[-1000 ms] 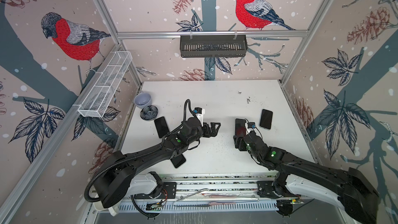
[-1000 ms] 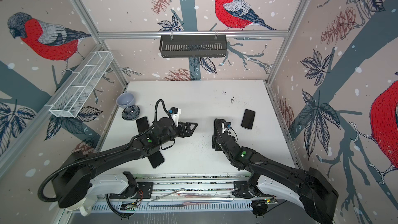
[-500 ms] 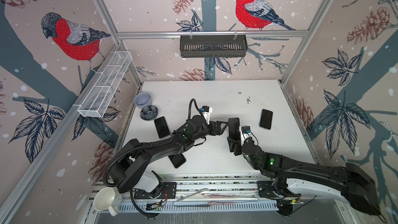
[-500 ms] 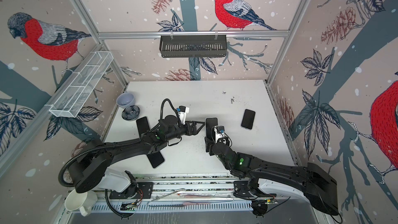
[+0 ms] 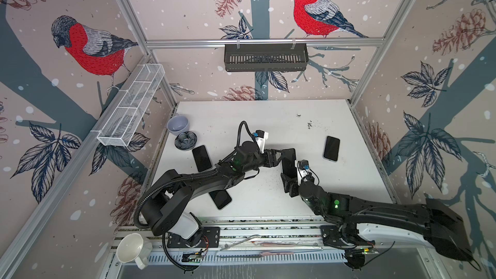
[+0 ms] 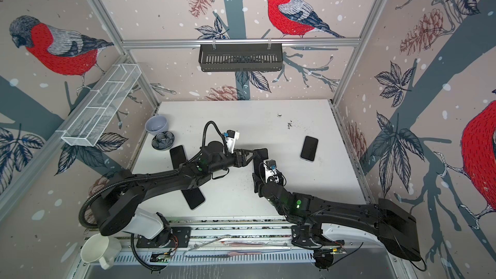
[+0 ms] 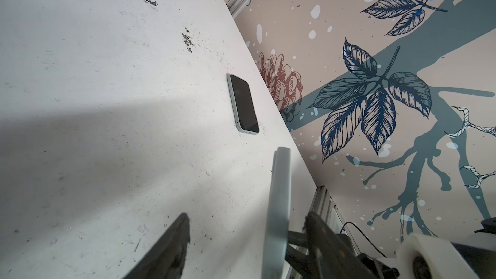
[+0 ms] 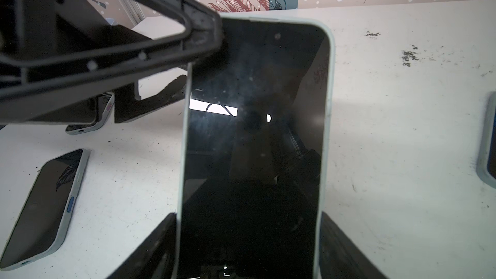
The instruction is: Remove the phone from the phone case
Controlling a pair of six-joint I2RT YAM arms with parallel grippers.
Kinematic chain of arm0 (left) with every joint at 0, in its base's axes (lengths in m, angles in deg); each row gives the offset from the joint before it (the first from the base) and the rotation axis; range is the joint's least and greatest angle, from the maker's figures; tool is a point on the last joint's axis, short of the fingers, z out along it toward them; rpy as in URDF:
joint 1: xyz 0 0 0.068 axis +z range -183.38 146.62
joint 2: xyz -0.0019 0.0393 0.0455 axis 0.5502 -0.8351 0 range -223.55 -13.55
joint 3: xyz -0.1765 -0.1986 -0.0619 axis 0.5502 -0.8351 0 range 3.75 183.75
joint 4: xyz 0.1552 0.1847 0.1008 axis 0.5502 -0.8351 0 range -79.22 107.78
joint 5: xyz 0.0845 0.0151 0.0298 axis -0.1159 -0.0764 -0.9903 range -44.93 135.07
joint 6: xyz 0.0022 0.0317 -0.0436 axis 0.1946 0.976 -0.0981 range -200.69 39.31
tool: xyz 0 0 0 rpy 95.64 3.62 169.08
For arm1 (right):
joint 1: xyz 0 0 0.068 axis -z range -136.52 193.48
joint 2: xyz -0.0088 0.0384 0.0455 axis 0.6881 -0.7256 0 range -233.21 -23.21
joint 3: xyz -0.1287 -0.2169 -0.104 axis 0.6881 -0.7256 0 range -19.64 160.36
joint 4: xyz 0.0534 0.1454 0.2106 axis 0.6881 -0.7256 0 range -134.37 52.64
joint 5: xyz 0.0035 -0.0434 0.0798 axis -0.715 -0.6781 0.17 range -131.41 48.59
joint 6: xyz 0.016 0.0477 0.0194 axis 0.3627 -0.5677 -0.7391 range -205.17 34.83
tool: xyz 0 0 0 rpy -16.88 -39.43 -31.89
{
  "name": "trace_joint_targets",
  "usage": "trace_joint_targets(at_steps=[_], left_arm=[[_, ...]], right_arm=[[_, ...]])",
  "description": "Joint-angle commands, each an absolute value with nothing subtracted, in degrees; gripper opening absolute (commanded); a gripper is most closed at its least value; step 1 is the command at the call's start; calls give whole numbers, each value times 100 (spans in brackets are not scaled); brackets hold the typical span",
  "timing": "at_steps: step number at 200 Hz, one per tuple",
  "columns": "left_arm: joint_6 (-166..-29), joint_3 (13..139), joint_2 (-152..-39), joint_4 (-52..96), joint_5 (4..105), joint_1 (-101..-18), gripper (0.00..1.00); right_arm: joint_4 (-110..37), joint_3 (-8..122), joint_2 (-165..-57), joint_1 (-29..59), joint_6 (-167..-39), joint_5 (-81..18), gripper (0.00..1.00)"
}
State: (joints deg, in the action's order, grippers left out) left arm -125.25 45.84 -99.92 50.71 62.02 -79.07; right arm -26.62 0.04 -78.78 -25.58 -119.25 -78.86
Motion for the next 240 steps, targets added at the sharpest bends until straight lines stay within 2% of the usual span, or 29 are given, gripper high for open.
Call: trace_joint_targets(at_steps=[1, 34, 66, 90, 115, 120, 131, 143, 160, 201, 240], left_arm=[[-12533, 4698, -10085, 5406, 6488, -7899, 65], [-12535, 4756, -10197, 5408, 6598, -7908, 51], [-12526, 4756, -10215, 5441, 6723, -7908, 27], [-12517, 4763, -10174, 5372, 6742, -7908, 15], [-12430, 4707, -9990, 5235, 6496, -7904, 12], [-12407, 4676, -9934, 5236, 6450, -7908, 11], [-12387, 4635, -9814, 5193, 6322, -7890, 8], [-12377, 4595, -9650, 5131, 6191, -7839, 7], [-12343, 4557, -9344, 5024, 6012, -7728, 5], [-12008, 4649, -8302, 4458, 5420, -7418, 2], [-11764, 4959, -7636, 4117, 5182, -7242, 0]], right_arm=[[-2277, 13, -7893, -2612, -11832, -8074, 49], [-2278, -4, -7894, -2639, -11817, -8096, 49], [-2300, -28, -7855, -2664, -11823, -8104, 48], [-2313, -72, -7799, -2698, -11847, -8156, 48], [-2387, -92, -7726, -2784, -11871, -8270, 51], [-2405, -92, -7719, -2801, -11867, -8287, 54], [-2472, -68, -7675, -2824, -11887, -8277, 75], [-2594, -9, -7628, -2840, -11925, -8210, 89], [-2826, 139, -7501, -2861, -11919, -8050, 100], [-2880, 130, -6806, -2862, -11644, -7788, 100], [-2618, -147, -5646, -2857, -11122, -7738, 100]])
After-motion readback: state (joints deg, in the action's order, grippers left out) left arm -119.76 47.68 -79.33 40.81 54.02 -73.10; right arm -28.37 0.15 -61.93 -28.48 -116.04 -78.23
